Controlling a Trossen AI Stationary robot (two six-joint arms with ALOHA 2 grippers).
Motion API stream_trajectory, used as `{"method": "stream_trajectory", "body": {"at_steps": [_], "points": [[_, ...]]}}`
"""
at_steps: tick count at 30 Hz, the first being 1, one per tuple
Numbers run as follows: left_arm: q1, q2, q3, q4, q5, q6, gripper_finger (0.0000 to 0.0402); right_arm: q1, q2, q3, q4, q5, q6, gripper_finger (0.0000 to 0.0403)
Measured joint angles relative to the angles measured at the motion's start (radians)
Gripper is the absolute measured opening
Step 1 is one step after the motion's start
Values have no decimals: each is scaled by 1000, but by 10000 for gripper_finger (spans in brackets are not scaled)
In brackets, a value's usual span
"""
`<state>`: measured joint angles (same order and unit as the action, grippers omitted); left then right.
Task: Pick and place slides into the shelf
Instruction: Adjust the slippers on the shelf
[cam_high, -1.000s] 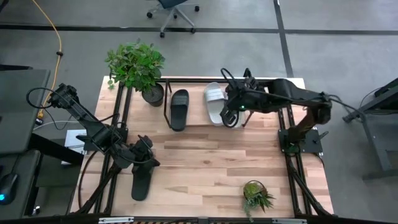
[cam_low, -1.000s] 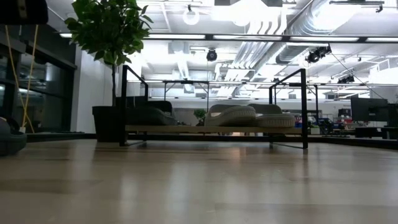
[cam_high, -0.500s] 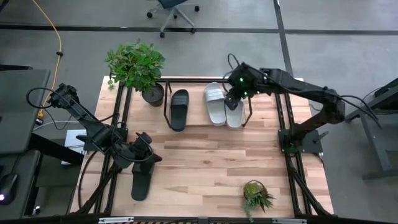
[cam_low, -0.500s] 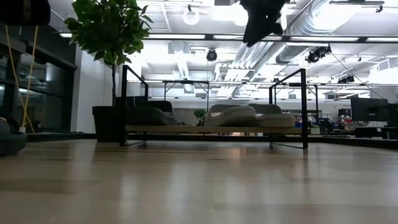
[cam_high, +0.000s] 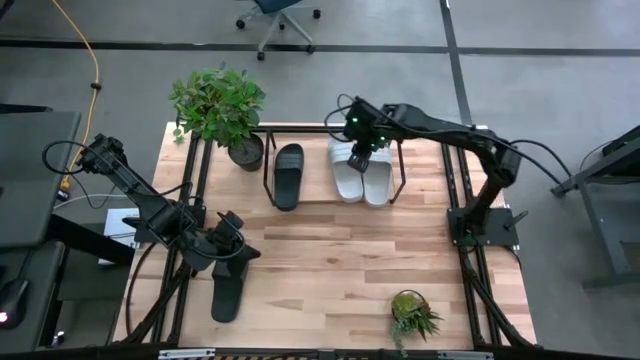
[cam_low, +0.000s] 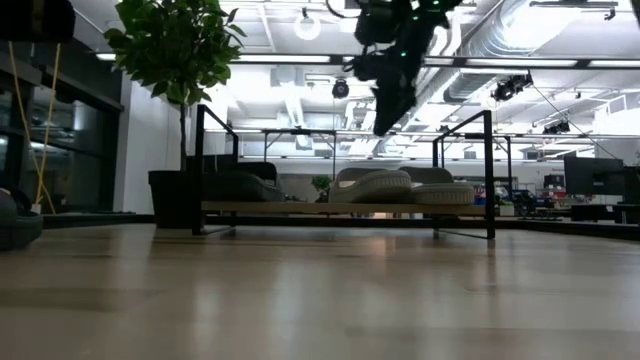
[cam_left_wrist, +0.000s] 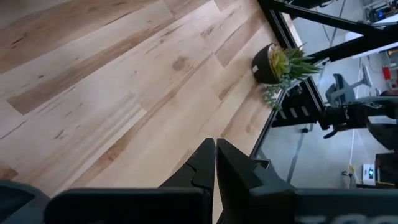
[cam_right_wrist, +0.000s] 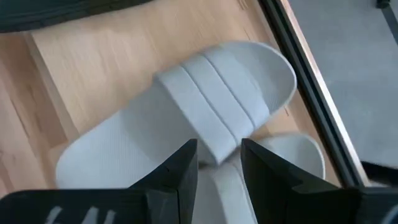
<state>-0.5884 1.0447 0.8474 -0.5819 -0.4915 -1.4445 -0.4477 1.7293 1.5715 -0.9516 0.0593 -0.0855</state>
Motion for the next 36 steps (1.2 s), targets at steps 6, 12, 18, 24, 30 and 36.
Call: {"method": "stream_trajectory", "body": {"at_steps": [6, 12, 18, 24, 30, 36], "points": [[0, 0, 0, -42, 0, -1, 5, 0, 132, 189, -45, 14, -88, 114], [0, 0, 0, -57, 0, -1, 5, 3, 305, 445, -177, 13, -173, 114], [0, 0, 0, -57, 6, -17, 5, -28, 449, 672, -258, -64, -167, 114], [0, 0, 0, -56, 8, -27, 5, -31, 531, 767, -291, -60, -167, 114], [0, 0, 0, -56, 11, -27, 5, -18, 534, 658, -300, -25, -194, 114], [0, 0, 0, -57, 12, -26, 5, -16, 534, 607, -230, -48, -193, 114]]}}
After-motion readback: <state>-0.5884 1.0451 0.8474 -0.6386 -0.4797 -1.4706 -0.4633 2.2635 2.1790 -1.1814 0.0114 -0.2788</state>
